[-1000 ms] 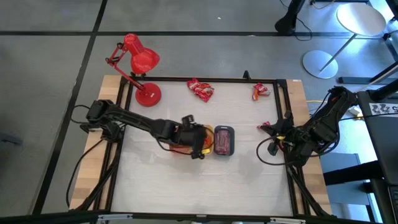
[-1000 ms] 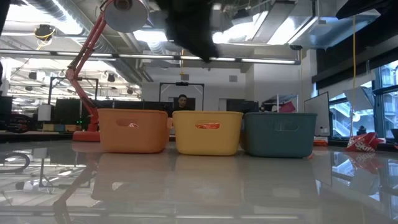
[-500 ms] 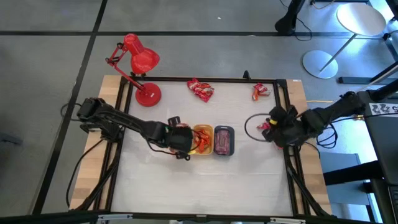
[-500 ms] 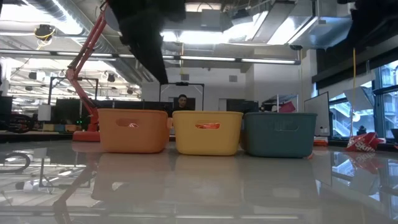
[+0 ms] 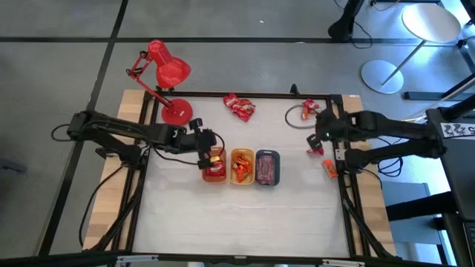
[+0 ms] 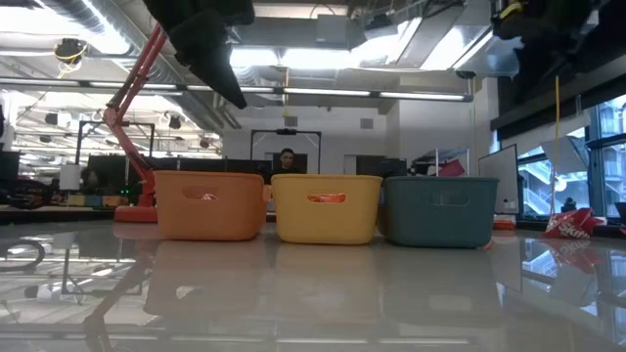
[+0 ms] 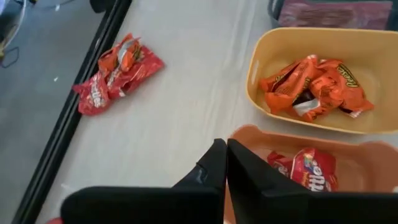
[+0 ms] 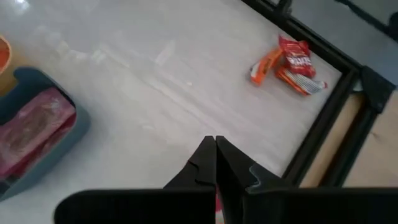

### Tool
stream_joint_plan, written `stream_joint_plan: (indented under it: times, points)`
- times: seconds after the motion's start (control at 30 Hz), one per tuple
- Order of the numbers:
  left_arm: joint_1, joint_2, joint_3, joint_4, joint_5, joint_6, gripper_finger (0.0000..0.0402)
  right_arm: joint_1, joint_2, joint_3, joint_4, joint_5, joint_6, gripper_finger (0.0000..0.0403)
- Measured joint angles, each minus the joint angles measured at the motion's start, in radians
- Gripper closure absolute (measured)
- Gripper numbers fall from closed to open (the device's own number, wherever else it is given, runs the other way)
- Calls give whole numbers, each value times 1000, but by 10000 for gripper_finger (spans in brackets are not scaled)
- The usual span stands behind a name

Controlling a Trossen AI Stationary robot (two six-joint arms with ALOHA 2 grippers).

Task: Sort candy
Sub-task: Put the orange candy into the yellow bin

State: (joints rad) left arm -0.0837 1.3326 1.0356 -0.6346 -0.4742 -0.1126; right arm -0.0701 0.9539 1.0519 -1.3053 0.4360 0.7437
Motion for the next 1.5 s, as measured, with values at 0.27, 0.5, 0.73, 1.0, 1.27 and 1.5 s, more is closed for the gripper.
stream_joint_plan:
  times: [0.27, 0.5, 0.73, 1.0, 1.27, 1.5]
  points:
    - [-39, -23, -8, -76, 1, -67, 398, -284, 25, 1, 105, -2, -170, 377]
    - [-99, -24, -8, -178, 0, -78, 399, -464, 151, 1, 144, -104, -202, 293]
    - [-123, -52, -57, -181, 1, -58, 399, -590, 349, 1, 274, -212, -261, 216]
    - [-131, -246, -237, -76, 4, -107, 399, -723, 541, 1, 434, -316, -278, 203]
    - [-180, -378, -333, -20, 6, -176, 399, -804, 641, 0, 466, -296, -237, 203]
    - [-185, -393, -378, -6, 6, -193, 397, -821, 698, 0, 525, -298, -222, 205]
